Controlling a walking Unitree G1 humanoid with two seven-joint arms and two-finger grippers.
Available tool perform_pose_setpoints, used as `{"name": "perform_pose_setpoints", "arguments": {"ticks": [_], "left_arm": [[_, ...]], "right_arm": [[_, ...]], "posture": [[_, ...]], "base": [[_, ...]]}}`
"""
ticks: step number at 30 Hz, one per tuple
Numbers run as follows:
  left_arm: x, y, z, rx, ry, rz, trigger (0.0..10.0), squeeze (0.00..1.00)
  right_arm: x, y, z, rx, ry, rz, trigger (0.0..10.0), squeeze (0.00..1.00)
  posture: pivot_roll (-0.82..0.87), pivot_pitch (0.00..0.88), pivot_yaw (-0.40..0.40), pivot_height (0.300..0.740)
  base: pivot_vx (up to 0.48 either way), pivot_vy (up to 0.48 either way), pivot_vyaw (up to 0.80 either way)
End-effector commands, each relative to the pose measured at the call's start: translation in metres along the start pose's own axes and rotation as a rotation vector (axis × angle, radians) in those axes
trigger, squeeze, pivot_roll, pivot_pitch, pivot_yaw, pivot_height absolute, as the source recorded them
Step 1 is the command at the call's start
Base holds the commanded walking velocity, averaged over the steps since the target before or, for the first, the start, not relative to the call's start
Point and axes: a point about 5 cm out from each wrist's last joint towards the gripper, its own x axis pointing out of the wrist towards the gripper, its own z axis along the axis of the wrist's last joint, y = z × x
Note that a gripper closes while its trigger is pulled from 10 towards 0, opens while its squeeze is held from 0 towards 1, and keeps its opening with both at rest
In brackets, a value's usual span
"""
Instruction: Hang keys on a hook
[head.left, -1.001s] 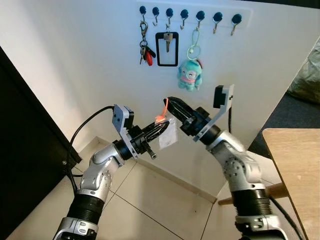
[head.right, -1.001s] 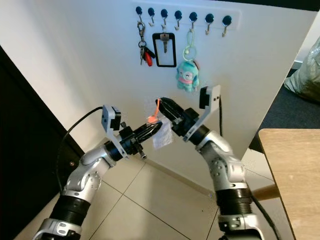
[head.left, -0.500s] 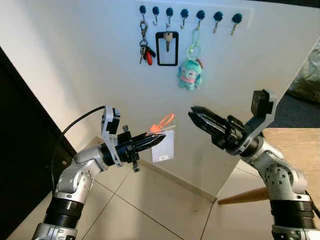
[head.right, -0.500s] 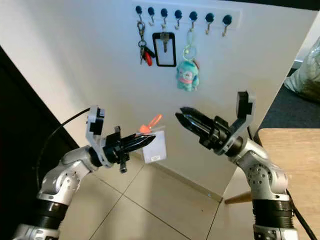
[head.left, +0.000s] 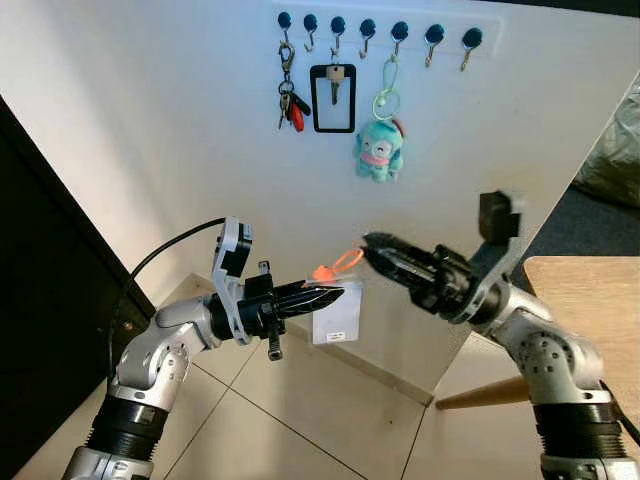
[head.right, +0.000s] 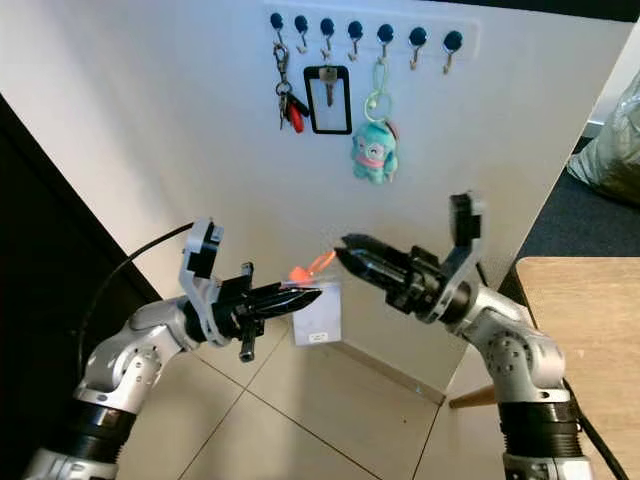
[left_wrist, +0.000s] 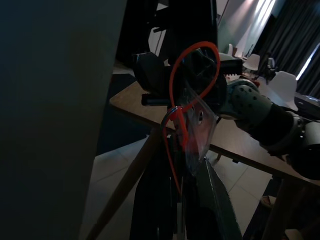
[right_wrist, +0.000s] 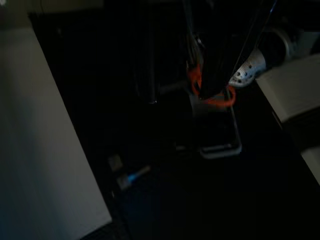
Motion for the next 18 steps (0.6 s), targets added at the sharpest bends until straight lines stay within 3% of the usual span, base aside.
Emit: {"name": "perform_pose_setpoints", "arguments": {"ticks": [1, 12, 13, 18], "left_arm": [[0.004, 0.001, 0.004, 0.022, -0.027, 0.007, 8.4, 0.0], [0.005, 0.001, 0.004, 0.018, -0.029, 0.008, 8.0, 0.0], [0.006, 0.001, 0.004, 0.017, -0.029, 0.008, 8.0, 0.0], [0.006, 0.001, 0.004, 0.017, -0.027, 0.007, 7.9, 0.0]], "right_arm": [[0.001, 0.001, -0.01, 0.018, 0.034, -0.003, 10.0, 0.0], [-0.003, 0.009, -0.015, 0.087, 0.049, 0.072, 10.0, 0.0], [-0.003, 0.011, -0.016, 0.09, 0.056, 0.083, 10.0, 0.2], [0.0, 0.013, -0.019, 0.092, 0.073, 0.087, 10.0, 0.34]], "posture": [[-0.12, 0.037, 0.07, 0.74], [-0.13, 0.045, 0.077, 0.74], [-0.13, 0.045, 0.077, 0.74], [-0.13, 0.045, 0.077, 0.74]], "base": [[0.0, 0.0, 0.0], [0.0, 0.0, 0.0], [0.0, 0.0, 0.0], [0.0, 0.0, 0.0]]}}
